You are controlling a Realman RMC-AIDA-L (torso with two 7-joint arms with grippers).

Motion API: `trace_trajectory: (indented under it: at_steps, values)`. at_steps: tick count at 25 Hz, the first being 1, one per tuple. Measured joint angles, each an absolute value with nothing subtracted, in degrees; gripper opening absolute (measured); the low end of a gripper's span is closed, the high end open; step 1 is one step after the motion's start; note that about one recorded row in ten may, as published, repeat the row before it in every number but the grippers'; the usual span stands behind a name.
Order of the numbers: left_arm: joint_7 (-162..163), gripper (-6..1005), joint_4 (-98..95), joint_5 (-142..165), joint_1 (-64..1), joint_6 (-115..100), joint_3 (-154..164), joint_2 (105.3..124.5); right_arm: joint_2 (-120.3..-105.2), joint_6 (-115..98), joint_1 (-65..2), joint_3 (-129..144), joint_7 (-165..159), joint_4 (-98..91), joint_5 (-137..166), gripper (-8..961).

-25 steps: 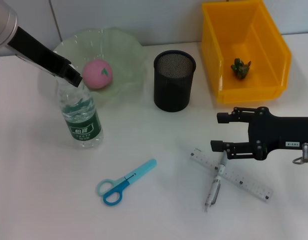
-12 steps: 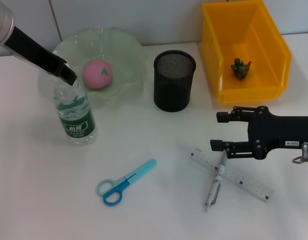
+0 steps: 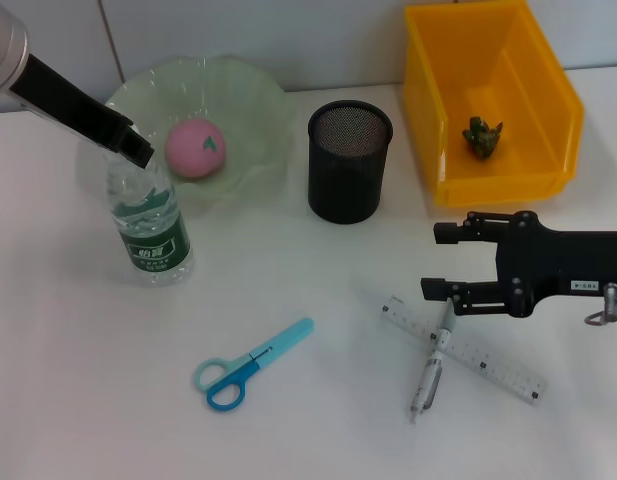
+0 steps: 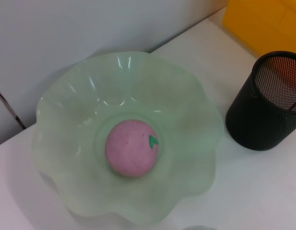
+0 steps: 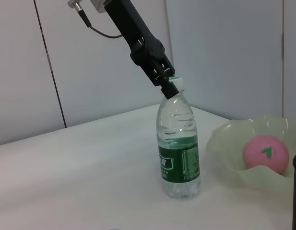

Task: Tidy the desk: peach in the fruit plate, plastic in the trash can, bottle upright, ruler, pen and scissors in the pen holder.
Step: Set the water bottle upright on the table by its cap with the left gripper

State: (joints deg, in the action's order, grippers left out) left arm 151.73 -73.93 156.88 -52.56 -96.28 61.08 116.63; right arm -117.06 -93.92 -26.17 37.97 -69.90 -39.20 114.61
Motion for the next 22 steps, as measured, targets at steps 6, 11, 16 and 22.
trace_trajectory:
  at_steps: [6,11,16,22]
  values:
    - [151.7,439,-73.9,156.9,-52.6,-96.2,61.1,116.64,-117.06,-93.8,-26.3,38.0,-69.9,-39.2,114.6,761]
    - [151.7,444,-73.9,156.9,-52.7,-96.1,61.1,116.64,-117.01,-93.8,-26.4,38.0,-70.0,-39.2,114.6,761]
    - [151.7,450,-73.6,156.9,-52.9,-96.0,61.1,116.70,-116.99,-93.8,-26.4,38.0,-70.0,-39.2,114.6,761]
    - [151.7,683,-73.7,156.9,-53.1,-96.0,61.1,116.72,-116.98,-93.7,-26.4,38.0,-70.0,-39.2,114.6,762]
